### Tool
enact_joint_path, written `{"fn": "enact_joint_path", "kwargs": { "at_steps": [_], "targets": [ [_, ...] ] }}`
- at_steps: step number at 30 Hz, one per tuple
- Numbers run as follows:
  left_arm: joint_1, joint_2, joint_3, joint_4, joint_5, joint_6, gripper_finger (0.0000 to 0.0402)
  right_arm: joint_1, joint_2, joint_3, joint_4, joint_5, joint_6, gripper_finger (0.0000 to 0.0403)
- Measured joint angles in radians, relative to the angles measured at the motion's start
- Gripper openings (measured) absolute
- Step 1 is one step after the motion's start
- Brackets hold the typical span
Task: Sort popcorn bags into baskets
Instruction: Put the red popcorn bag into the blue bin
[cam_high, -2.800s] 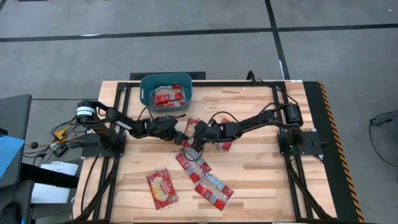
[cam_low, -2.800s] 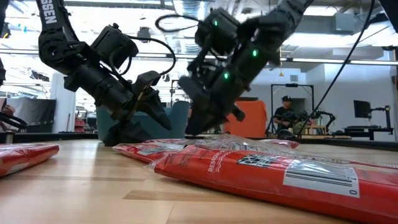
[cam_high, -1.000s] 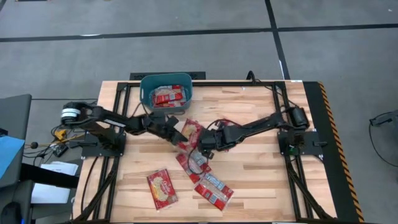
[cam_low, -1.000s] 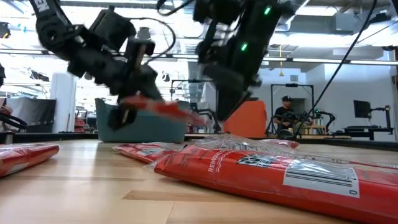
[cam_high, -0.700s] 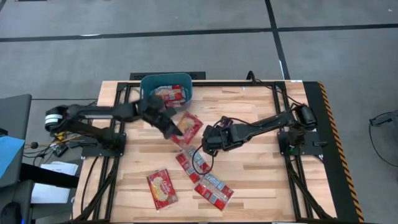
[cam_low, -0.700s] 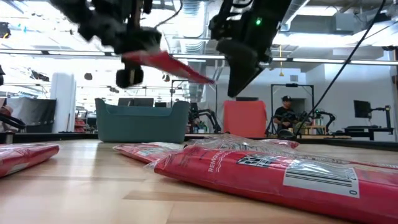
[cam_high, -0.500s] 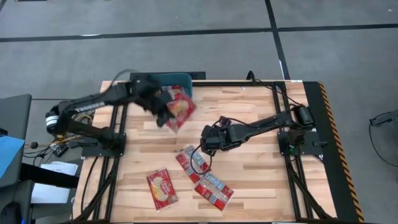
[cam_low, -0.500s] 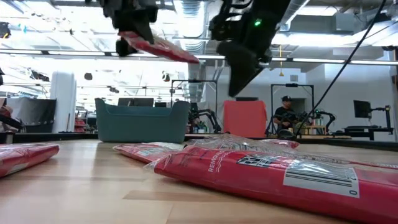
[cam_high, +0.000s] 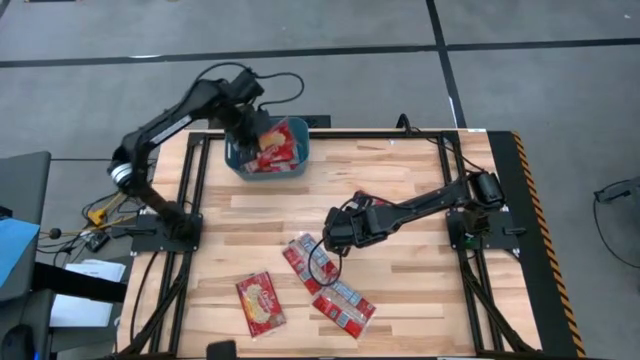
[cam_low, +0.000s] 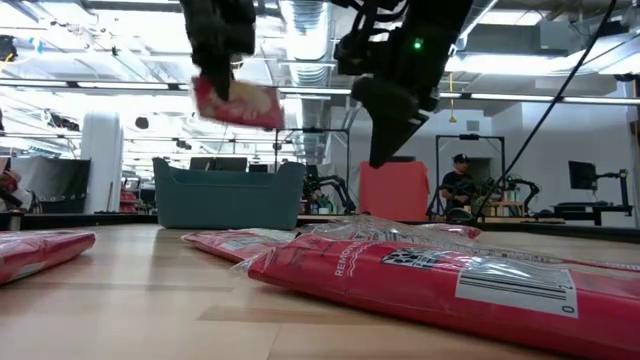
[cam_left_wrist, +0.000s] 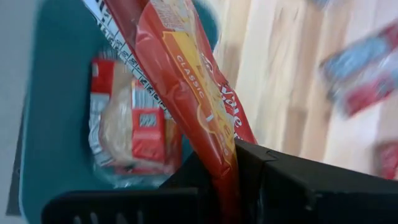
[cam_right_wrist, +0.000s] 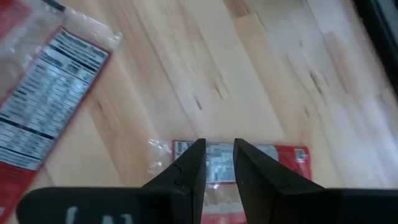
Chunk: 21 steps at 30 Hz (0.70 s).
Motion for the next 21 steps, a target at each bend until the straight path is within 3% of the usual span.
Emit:
{"fn": "enact_joint_path", "kwargs": {
  "at_steps": [11, 21],
  "targets": [
    [0.116, 0.248, 0.0, -0.018, -0.045, 0.298, 0.002, -0.001, 0.0, 0.0, -0.004, 0.0, 0.0, 0.0107],
    [0.15, 0.348, 0.0, 0.026, -0.045, 0.476, 0.0022, -0.001, 0.0, 0.0, -0.004, 0.0, -0.008, 0.0107]
  ]
}}
